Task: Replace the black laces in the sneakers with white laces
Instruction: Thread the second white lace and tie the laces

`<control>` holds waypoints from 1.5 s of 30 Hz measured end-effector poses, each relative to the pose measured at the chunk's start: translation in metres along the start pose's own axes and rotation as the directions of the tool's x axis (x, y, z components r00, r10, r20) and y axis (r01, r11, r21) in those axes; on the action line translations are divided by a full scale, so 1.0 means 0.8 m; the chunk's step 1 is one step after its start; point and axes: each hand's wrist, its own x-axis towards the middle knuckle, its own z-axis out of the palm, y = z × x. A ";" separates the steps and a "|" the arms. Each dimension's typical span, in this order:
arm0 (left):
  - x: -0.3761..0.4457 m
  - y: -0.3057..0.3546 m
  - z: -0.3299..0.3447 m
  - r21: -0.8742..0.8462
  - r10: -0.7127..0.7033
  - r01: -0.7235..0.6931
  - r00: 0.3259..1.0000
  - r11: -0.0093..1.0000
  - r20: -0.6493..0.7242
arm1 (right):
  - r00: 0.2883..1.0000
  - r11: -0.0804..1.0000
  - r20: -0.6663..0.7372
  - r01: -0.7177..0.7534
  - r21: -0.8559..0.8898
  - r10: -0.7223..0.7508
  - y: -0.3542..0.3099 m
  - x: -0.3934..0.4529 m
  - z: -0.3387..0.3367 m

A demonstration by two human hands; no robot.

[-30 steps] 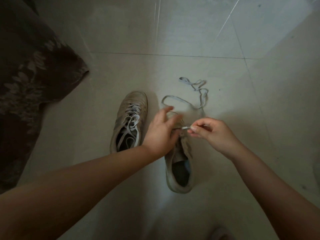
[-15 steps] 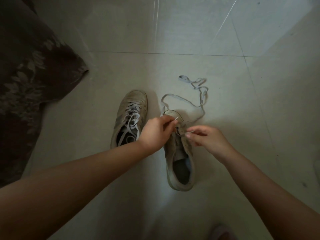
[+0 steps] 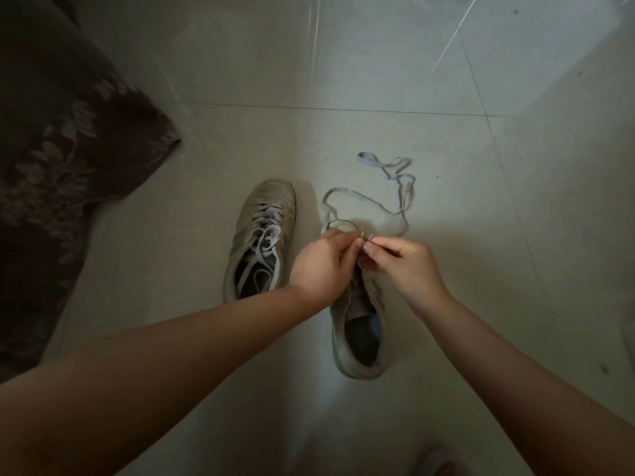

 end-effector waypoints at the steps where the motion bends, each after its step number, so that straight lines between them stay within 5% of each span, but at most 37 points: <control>1: -0.003 0.003 0.001 0.054 0.018 -0.019 1.000 0.998 0.018 | 1.000 0.999 -0.008 -0.018 0.029 0.018 -0.001 -0.001 0.001; 4: -0.008 0.005 0.003 0.202 0.073 -0.091 0.993 0.975 0.096 | 0.997 0.993 -0.013 -0.071 0.094 0.072 -0.001 0.000 0.001; 8: -0.008 -0.008 0.003 0.127 0.083 -0.098 0.989 0.987 0.122 | 0.994 0.995 0.053 -0.094 0.018 0.093 -0.001 -0.001 -0.002; 12: -0.013 -0.010 0.005 0.135 -0.079 0.063 0.990 0.989 0.117 | 1.000 0.998 0.014 0.025 -0.065 -0.024 -0.008 -0.004 0.004; 16: -0.009 -0.014 0.022 0.063 -0.336 0.329 0.926 0.942 0.172 | 0.992 0.948 0.042 -0.126 0.292 0.119 -0.014 -0.006 0.022; 20: -0.006 -0.027 0.028 -0.004 -0.372 0.376 0.919 0.927 0.132 | 0.936 0.783 0.053 -0.322 0.533 0.349 -0.017 -0.005 0.021; 26: -0.012 -0.013 0.012 0.105 -0.204 0.209 0.977 0.972 -0.054 | 0.988 0.990 -0.062 -0.143 -0.001 0.143 -0.007 -0.003 0.001; 31: -0.018 -0.009 -0.002 -0.035 -0.126 0.124 0.991 0.992 -0.037 | 0.999 0.995 0.017 -0.047 -0.092 0.049 -0.002 -0.008 -0.001; 36: -0.011 -0.004 -0.006 -0.273 -0.290 0.266 0.956 0.924 -0.050 | 0.990 0.976 0.096 0.124 -0.180 -0.108 -0.002 -0.010 0.005; 45: -0.008 0.010 -0.017 -0.408 -0.326 0.293 0.945 0.865 -0.012 | 0.956 0.876 0.163 0.289 -0.385 -0.244 -0.001 -0.014 0.002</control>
